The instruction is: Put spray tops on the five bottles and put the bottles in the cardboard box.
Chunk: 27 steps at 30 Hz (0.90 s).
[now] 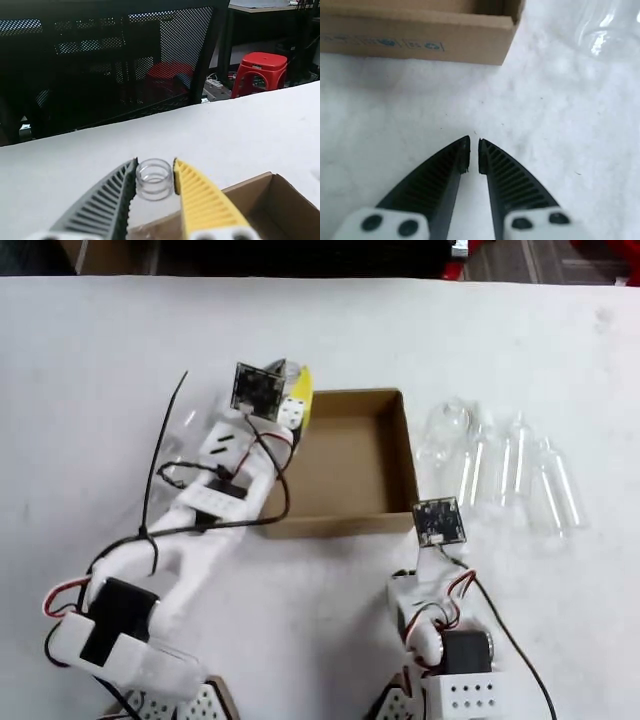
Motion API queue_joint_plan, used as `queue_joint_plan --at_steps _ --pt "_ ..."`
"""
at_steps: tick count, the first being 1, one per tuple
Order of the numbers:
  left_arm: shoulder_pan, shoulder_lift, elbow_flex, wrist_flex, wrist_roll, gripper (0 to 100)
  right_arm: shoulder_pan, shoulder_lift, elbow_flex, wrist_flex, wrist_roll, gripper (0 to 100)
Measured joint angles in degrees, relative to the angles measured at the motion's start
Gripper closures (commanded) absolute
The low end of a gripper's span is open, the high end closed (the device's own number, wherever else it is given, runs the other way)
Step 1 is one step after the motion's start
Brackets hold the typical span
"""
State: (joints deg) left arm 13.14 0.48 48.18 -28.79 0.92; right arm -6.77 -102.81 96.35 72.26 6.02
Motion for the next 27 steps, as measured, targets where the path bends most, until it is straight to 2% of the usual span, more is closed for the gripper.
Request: queue_joint_plan --at_steps 20,27 --pt "-0.7 3.5 -0.3 -0.1 0.0 98 0.0 0.0 0.0 0.0 0.0 98.4" --pt "-0.7 7.0 -1.6 -5.1 0.0 98 0.0 0.0 0.0 0.0 0.0 98.4"
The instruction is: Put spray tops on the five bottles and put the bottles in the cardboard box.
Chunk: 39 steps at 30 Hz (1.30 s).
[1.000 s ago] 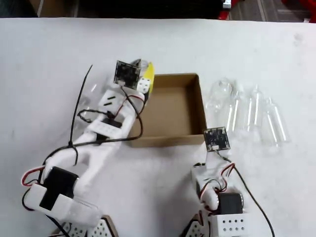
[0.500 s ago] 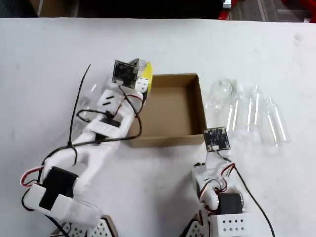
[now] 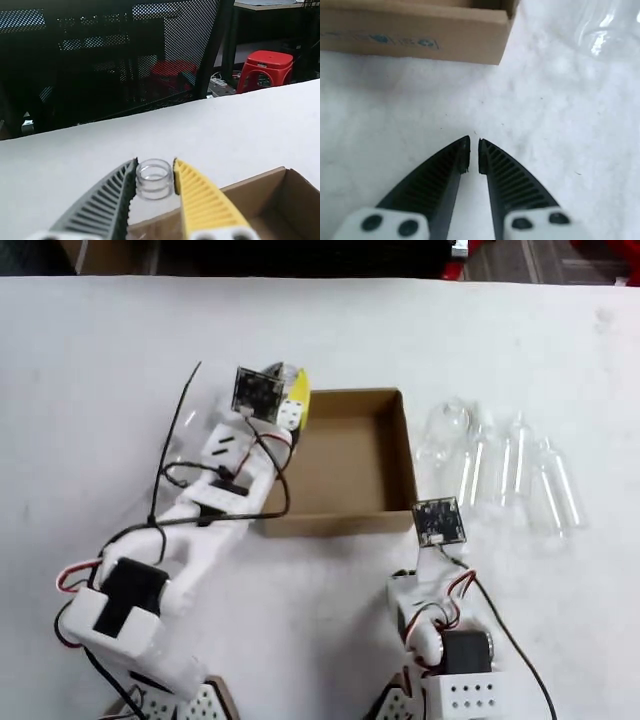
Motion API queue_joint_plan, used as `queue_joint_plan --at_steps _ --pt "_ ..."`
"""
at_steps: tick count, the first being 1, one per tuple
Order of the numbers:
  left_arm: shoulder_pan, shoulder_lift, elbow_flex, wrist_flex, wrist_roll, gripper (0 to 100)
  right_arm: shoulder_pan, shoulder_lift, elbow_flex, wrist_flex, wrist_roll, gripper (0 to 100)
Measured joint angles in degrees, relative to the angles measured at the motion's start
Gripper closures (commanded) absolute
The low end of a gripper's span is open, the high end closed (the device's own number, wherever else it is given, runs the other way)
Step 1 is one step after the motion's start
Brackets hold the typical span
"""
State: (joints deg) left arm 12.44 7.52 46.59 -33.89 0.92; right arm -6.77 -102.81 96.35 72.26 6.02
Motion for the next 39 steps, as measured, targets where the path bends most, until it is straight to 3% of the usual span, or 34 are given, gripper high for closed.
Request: queue_joint_plan --at_steps 5,11,24,39 --pt "0.0 0.0 0.0 -0.3 0.0 97 0.0 0.0 0.0 0.0 0.0 98.4" --pt "-0.1 0.0 0.0 -0.3 0.0 82 0.0 0.0 0.0 0.0 0.0 98.4" --pt "-1.3 -1.6 2.6 -0.3 0.0 82 0.0 0.0 0.0 0.0 0.0 98.4" --pt "-1.6 -25.0 13.7 -0.3 -0.1 82 0.0 0.0 0.0 0.0 0.0 98.4"
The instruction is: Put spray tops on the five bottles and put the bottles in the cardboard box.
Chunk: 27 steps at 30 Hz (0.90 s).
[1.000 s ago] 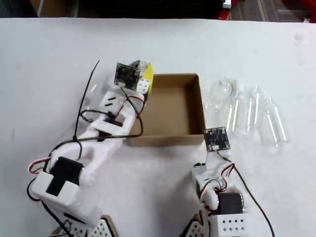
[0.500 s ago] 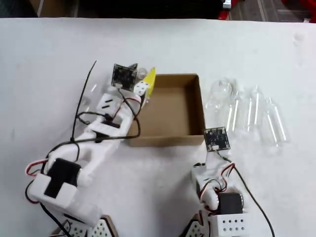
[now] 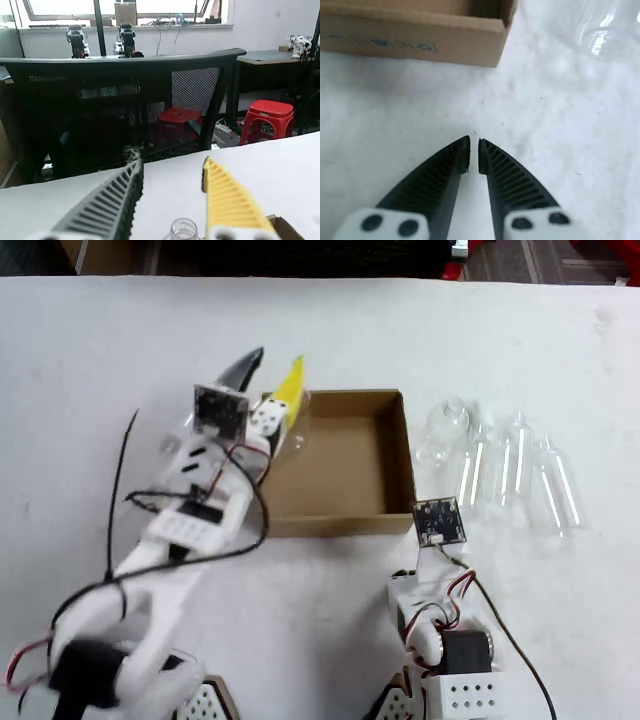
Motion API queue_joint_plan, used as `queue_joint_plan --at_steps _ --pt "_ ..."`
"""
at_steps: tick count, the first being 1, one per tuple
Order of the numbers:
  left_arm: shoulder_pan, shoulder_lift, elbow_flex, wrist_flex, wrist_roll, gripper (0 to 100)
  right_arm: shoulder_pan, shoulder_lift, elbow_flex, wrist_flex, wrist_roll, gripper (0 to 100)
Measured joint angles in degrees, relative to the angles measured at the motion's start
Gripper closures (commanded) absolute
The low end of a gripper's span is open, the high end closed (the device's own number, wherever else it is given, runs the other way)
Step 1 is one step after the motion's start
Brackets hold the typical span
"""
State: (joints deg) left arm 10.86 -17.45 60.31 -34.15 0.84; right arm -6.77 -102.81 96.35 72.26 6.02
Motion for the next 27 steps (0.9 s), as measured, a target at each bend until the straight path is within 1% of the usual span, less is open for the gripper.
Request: queue_joint_plan --at_steps 4,7,11,16,20,22,27 --pt "0.0 -11.1 5.5 1.0 0.0 82 0.0 0.0 0.0 0.0 0.0 98.4" --pt "0.0 -20.7 6.7 7.8 0.0 82 0.0 0.0 0.0 0.0 0.0 98.4" --pt "-0.2 -35.1 6.7 22.1 0.0 82 0.0 0.0 0.0 0.0 0.0 98.4" --pt "-0.2 -53.8 6.7 43.3 0.9 82 0.0 0.0 0.0 0.0 0.0 98.4" --pt "-0.2 -66.2 6.7 59.1 1.2 82 0.0 0.0 0.0 0.0 0.0 98.4" --pt "-0.2 -71.0 6.7 65.7 1.2 82 0.0 0.0 0.0 0.0 0.0 98.4" --pt "-0.2 -81.8 6.7 78.9 1.2 81 0.0 0.0 0.0 0.0 0.0 98.4"
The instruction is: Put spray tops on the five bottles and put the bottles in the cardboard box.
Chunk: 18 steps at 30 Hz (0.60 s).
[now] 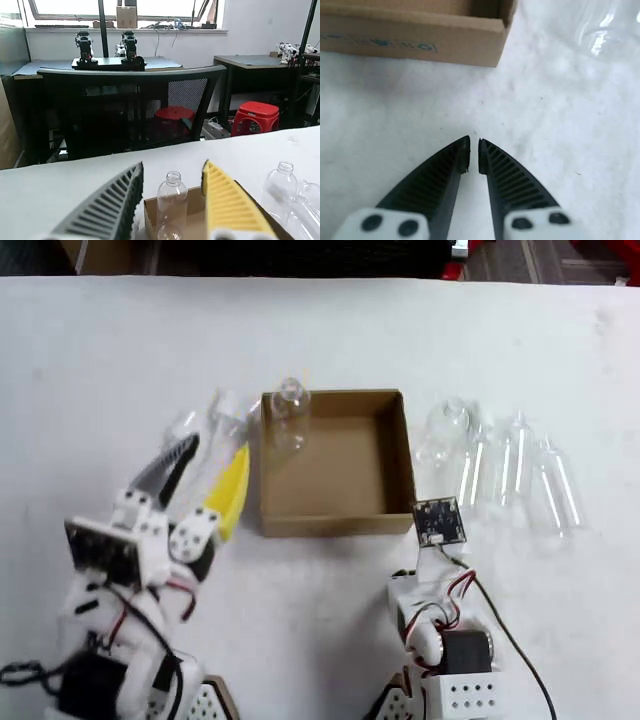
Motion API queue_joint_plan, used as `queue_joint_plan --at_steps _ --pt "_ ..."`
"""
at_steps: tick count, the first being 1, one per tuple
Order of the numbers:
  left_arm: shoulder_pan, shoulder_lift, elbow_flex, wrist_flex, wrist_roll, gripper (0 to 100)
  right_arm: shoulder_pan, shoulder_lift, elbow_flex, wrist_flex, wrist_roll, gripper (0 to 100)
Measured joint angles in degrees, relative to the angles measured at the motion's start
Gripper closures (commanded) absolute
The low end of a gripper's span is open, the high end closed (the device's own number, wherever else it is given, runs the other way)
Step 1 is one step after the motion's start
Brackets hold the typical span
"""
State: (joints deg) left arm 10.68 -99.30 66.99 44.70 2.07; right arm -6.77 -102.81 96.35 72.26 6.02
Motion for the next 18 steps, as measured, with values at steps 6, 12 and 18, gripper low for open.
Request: queue_joint_plan --at_steps 6,12,18 --pt "-0.5 -5.5 0.4 15.9 0.4 81 0.0 0.0 0.0 0.0 0.0 98.4" --pt "-3.3 -5.5 5.1 20.7 0.4 81 0.0 0.0 0.0 0.0 0.0 98.4" --pt "-7.6 -5.3 12.6 20.7 0.6 81 0.0 0.0 0.0 0.0 0.0 98.4"
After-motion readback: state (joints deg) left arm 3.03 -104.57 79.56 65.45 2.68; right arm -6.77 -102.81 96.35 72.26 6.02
